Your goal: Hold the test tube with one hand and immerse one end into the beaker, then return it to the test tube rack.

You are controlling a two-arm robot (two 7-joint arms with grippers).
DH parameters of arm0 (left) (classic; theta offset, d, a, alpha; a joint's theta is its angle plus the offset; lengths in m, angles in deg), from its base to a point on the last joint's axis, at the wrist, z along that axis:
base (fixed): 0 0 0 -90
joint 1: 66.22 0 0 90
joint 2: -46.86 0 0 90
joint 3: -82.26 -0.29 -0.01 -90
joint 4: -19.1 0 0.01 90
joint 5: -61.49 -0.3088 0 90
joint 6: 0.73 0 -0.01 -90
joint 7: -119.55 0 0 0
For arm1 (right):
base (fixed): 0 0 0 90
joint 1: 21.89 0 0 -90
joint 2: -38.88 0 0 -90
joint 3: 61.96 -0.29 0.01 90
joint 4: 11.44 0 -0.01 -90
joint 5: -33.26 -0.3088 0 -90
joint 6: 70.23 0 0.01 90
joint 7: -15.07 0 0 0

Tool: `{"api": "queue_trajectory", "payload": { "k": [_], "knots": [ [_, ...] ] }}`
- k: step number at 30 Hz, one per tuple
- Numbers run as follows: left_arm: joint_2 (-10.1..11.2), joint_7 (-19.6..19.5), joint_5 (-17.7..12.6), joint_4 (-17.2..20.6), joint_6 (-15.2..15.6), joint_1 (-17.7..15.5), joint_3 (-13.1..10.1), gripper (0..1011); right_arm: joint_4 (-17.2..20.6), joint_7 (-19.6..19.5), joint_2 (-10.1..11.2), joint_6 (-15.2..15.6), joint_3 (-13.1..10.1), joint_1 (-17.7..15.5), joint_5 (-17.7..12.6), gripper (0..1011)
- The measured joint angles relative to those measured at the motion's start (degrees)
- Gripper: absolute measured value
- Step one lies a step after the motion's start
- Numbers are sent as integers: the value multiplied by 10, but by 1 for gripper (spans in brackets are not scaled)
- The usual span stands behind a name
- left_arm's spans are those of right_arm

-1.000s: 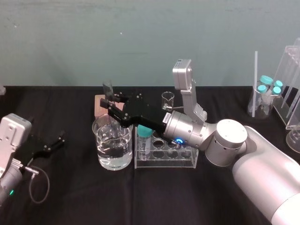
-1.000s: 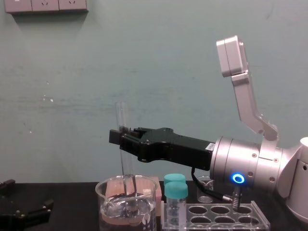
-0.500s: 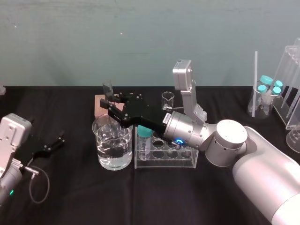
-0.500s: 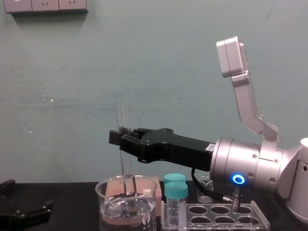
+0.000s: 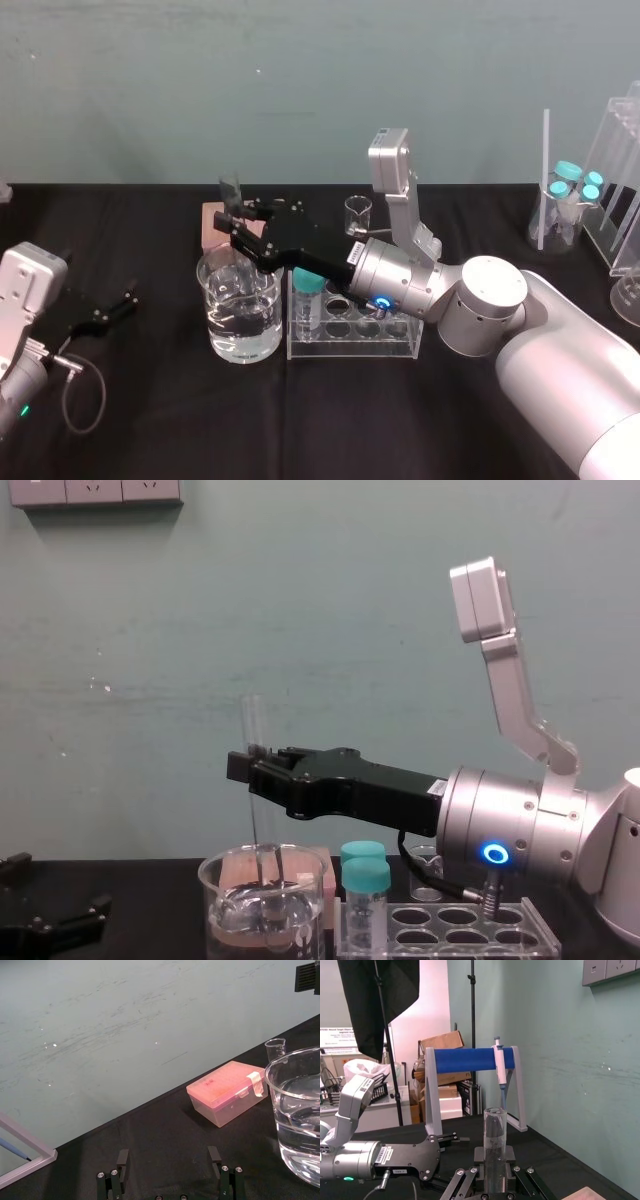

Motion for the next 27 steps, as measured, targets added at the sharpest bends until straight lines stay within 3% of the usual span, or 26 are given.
{"api": "queue_trajectory", "payload": {
  "k": [27],
  "knots": [
    [0, 0, 0, 0, 0, 0, 0, 1000, 1, 0, 2, -1, -1, -1, 0, 226]
  ]
}}
